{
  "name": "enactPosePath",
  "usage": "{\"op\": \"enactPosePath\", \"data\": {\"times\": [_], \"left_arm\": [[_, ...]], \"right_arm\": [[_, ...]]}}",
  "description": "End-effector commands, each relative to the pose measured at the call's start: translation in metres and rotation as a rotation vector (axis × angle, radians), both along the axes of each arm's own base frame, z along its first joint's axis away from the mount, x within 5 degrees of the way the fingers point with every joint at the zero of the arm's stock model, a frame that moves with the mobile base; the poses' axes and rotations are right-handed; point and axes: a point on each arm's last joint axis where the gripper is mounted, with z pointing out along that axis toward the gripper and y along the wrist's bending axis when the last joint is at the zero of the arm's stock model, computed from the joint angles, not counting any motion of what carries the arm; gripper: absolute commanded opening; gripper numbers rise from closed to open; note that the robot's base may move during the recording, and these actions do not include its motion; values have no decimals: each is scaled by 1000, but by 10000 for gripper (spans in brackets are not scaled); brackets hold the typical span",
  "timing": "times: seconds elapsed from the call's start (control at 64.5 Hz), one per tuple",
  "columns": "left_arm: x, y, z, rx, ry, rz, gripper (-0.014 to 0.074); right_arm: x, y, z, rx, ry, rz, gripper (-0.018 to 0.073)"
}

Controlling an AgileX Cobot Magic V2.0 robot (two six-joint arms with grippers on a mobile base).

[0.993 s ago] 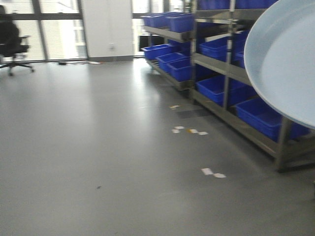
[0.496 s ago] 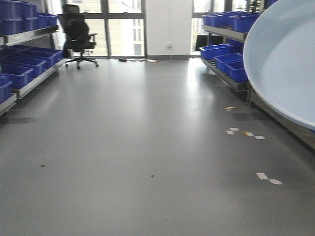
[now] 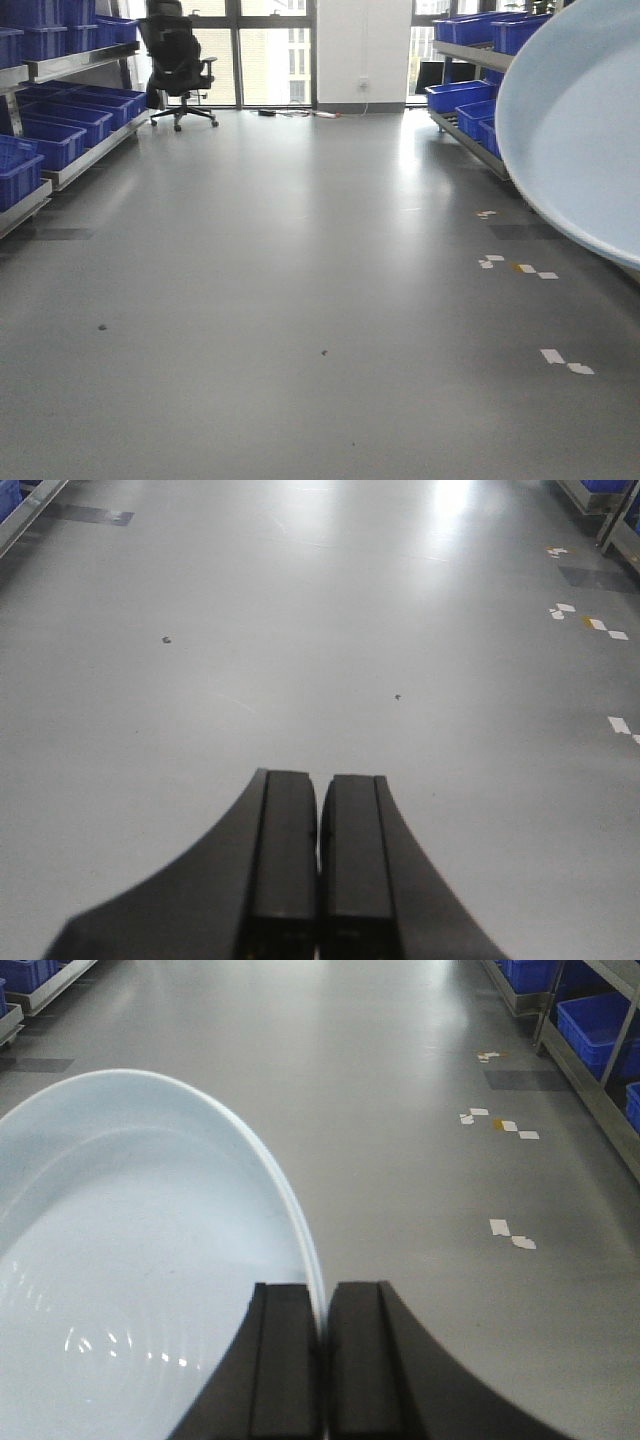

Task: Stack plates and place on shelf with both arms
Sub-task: 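Drive the base to the shelf rack while holding the plate stack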

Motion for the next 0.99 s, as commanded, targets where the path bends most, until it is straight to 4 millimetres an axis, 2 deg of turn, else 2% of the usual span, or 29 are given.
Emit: {"op": "enactPosePath", "data": {"times": [0.0, 0.977], "left_arm": [[5, -2, 15, -22, -96, -8, 88], [5, -2, 15, -22, -96, -8, 88]], "right_arm": [[2, 0, 19, -2, -123, 3, 48], [2, 0, 19, -2, -124, 3, 48]]}}
